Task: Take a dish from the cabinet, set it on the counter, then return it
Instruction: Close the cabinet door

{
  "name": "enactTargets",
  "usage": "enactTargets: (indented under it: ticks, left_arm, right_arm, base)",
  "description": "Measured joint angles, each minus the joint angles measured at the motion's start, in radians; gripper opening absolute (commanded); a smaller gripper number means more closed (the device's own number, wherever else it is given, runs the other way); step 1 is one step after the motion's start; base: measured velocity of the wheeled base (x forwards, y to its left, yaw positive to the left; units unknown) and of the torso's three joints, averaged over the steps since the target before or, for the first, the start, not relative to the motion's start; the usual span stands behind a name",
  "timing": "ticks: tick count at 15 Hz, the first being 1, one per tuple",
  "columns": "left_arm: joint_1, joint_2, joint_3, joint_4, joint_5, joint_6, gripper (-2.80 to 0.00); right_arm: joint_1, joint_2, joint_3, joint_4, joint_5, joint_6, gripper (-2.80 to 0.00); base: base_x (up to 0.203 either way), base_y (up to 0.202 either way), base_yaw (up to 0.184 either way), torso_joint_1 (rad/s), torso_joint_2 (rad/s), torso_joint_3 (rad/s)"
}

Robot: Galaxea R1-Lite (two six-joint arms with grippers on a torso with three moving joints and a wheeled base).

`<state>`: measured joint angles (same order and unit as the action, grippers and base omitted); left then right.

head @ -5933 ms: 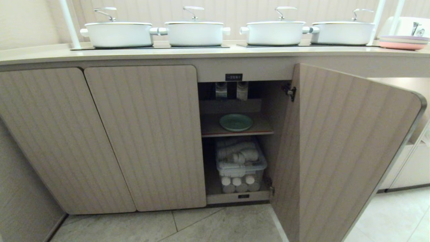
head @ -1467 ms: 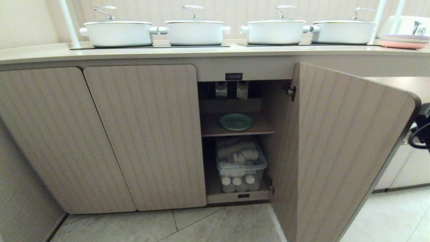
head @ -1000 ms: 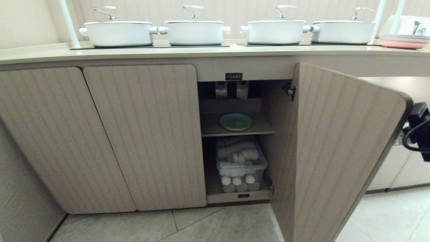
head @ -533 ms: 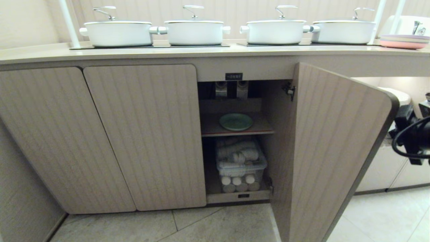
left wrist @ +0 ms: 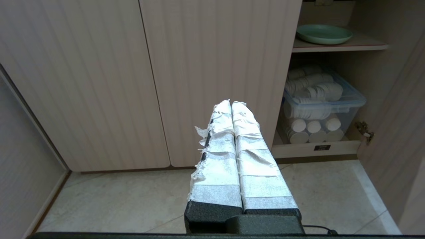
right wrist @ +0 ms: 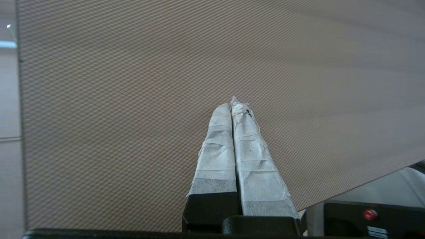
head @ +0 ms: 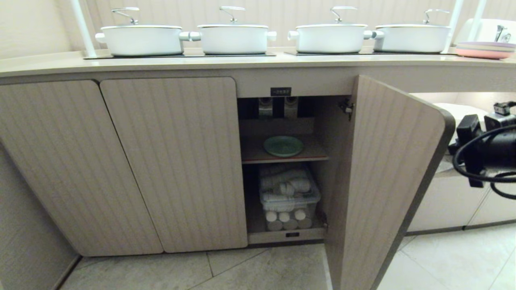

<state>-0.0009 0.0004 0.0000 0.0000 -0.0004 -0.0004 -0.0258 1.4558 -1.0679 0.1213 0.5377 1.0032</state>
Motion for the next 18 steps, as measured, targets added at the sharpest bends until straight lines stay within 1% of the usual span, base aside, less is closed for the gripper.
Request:
enactTargets:
  ticks: [3,9,18]
  left_arm:
    - [0.000,0.000,0.000,0.000,0.000,0.000,-2.80]
    - [0.000,0.000,0.000,0.000,0.000,0.000,-2.80]
    - [0.000,0.000,0.000,0.000,0.000,0.000,-2.80]
  right_arm:
    - [0.035,0.008,-0.002,-0.035,-0.001,0.042,-2.80]
    - [0.086,0.022,-0.007,-0.098,-0.001,0.066,-2.80]
    - [0.186,0.021,-0.016,-0.115,-0.006,0.059,-2.80]
  base:
    - [0.000,0.000,0.000,0.000,0.00,0.000]
    - [0.000,0.000,0.000,0.000,0.00,0.000]
    - [0.000,0.000,0.000,0.000,0.00,0.000]
